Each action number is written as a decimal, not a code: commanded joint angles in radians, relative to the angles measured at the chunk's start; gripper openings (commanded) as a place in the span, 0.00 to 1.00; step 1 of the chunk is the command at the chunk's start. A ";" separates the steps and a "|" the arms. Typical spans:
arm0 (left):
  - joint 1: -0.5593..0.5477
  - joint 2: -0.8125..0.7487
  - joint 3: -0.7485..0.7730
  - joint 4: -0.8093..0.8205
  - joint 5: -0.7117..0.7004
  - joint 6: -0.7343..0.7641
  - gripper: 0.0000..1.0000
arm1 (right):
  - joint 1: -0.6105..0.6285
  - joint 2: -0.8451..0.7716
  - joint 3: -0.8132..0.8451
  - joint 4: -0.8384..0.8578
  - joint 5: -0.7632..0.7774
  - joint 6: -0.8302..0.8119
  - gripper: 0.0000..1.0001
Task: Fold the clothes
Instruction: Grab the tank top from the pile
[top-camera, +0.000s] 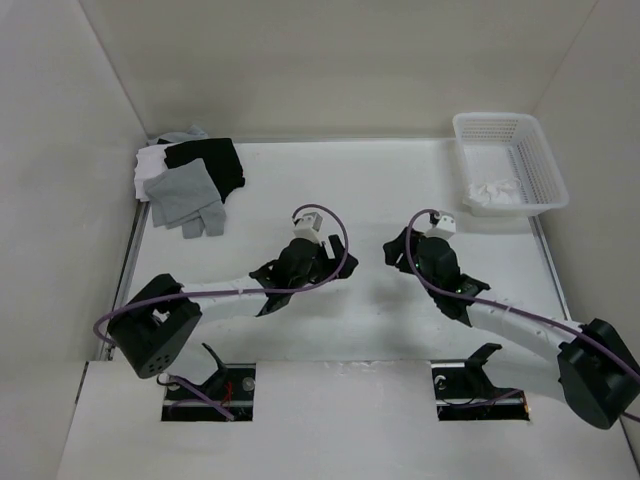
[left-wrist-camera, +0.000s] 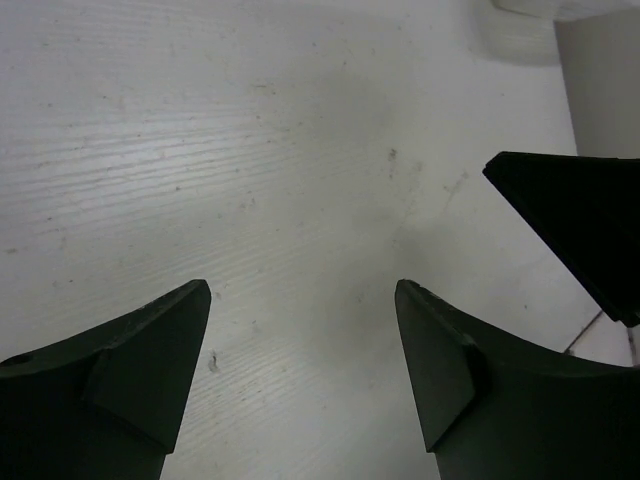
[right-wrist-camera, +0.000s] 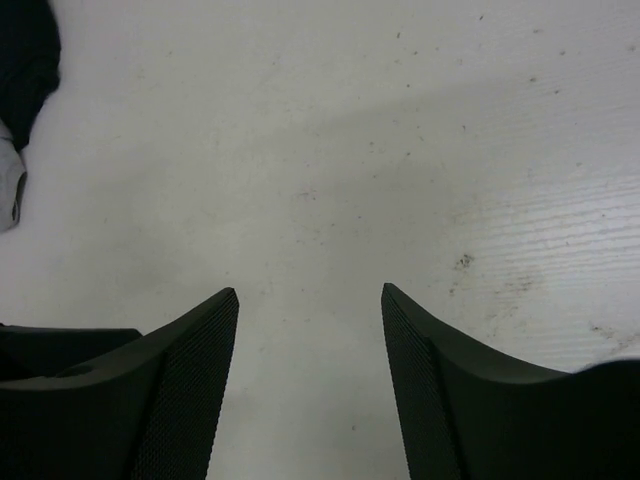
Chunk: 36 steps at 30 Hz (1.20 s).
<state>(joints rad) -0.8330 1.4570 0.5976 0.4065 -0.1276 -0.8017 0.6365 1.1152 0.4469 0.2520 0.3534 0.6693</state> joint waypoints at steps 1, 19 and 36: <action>-0.002 -0.073 -0.019 0.138 0.038 0.009 0.74 | 0.012 -0.043 0.073 -0.048 0.061 -0.010 0.62; -0.088 -0.106 -0.137 0.359 0.129 0.176 0.27 | -0.638 0.366 0.862 -0.420 0.085 -0.140 0.13; -0.001 -0.098 -0.179 0.414 0.166 0.095 0.53 | -0.827 0.935 1.245 -0.760 0.035 -0.255 0.63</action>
<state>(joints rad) -0.8459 1.3689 0.4366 0.7307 0.0002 -0.6811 -0.1711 2.0251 1.5818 -0.4416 0.4149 0.4351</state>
